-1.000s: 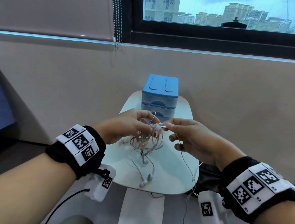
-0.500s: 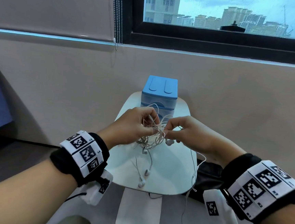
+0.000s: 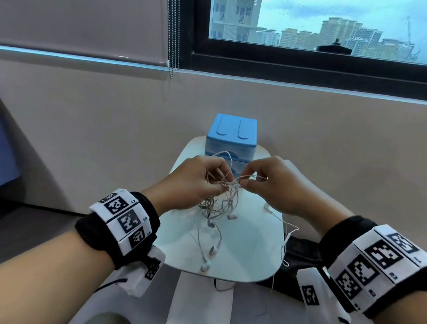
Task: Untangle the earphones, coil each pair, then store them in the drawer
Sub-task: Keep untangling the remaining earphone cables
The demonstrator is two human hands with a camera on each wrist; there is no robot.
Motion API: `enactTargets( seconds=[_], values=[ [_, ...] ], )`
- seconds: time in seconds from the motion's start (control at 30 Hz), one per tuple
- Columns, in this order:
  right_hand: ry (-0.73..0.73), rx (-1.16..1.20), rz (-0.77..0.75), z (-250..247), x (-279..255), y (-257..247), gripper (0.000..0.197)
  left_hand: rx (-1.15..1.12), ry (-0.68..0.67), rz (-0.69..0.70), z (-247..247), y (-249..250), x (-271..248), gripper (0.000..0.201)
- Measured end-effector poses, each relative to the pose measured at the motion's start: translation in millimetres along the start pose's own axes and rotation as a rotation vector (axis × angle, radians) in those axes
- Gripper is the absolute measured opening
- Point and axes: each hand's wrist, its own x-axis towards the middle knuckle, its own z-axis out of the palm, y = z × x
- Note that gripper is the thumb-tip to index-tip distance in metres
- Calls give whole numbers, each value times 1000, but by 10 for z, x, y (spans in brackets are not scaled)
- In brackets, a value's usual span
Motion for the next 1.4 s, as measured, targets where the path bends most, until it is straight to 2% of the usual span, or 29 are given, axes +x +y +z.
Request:
enactTargets(
  seconds=[0.13,0.3,0.4,0.53,0.7,0.8,0.93,1.07,1.13,1.23,1.4],
  values=[
    [98,-4,-50,-13,58,-129,14,29,3,26,15,17,11,13],
    [275,547,268,7,123,-157,16,69,16,30,69,50,-16,13],
    [346,731,363,45,136,-173,16,50,67,46,66,98,-26,12],
    [380,943,448,68,143,-163,15,59,103,41,75,100,-11,15],
    [341,1077,535,101,145,-110,11,15,42,36,133,100,-38,25],
    [274,1069,585,149,117,-74,12,41,24,74,230,99,-74,22],
    [194,938,584,136,101,-69,12,136,-11,81,276,60,-102,23],
    [221,779,465,87,148,-78,16,318,-61,93,241,26,-66,35],
    [215,710,406,91,179,-98,15,437,-89,116,221,40,-48,46],
    [214,612,350,107,236,-129,15,496,-113,152,210,75,-42,64],
    [265,590,331,52,278,-107,16,501,-91,181,131,6,-77,57]
  ],
)
